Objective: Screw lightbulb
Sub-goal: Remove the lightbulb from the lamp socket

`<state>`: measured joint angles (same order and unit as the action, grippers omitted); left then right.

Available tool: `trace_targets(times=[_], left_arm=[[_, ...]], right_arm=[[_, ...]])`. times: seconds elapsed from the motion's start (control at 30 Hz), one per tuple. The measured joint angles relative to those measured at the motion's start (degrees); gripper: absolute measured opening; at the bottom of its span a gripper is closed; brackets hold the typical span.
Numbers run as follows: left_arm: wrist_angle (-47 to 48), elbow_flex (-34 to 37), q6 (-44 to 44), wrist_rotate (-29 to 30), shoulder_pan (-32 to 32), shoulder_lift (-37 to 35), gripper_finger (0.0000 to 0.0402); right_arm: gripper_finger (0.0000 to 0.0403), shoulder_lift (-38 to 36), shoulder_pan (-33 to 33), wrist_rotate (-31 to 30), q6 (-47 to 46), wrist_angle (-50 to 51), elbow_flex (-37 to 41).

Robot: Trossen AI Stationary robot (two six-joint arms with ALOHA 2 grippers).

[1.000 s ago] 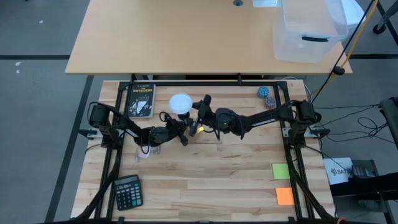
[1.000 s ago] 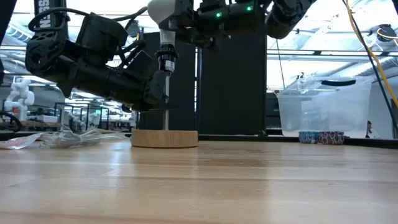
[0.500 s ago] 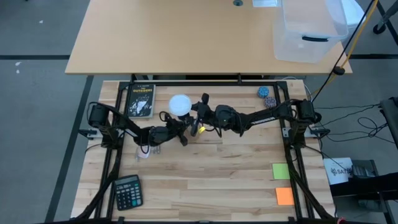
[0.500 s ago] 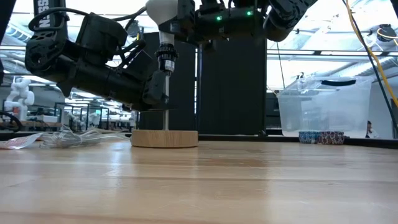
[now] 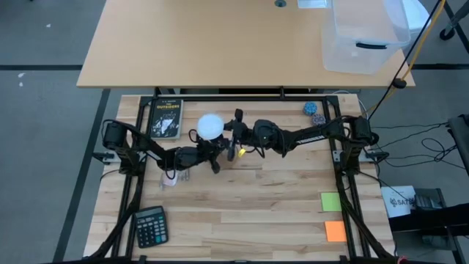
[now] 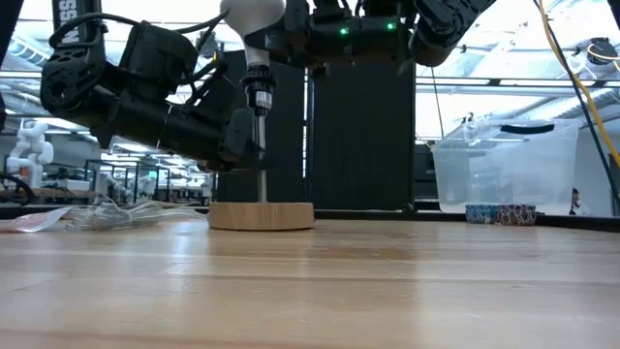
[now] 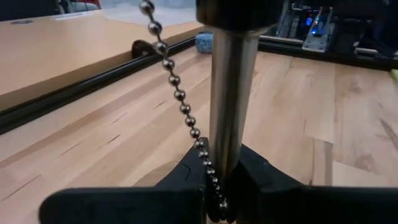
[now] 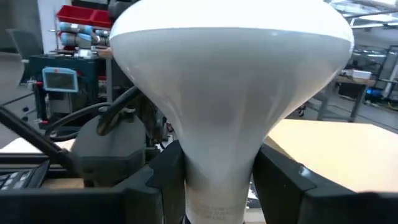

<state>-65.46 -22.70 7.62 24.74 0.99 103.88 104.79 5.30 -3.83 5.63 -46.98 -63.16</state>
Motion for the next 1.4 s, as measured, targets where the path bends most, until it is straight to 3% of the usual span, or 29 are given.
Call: trace_targets(times=[0.2, 0.5, 0.77, 1.03, 1.4], left_arm=[[-0.45, 0.0, -0.89, -4.45, -0.12, -0.02, 0.0033], [-0.79, -0.1, -3.41, -13.1, -0.41, 0.01, 0.0033], [-0.91, -0.13, -4.55, -26.22, -1.78, 0.06, 0.0033], [-0.75, -0.18, -4.96, -39.79, -2.6, 0.09, 0.0033], [-0.26, -0.17, -4.59, -41.42, -2.58, 0.08, 0.0033]], right_arm=[[0.015, -0.42, 1.09, 5.8, 0.77, 0.6, 0.01], [0.015, -3.0, 4.55, 20.69, 0.58, 6.38, 0.02], [0.0151, -3.08, 7.49, 37.44, -0.26, 7.01, 0.02], [0.0154, -2.97, 7.52, 49.38, 0.16, 7.08, 0.0], [0.0164, -2.91, 6.91, 50.08, -1.64, 6.13, -0.02]])
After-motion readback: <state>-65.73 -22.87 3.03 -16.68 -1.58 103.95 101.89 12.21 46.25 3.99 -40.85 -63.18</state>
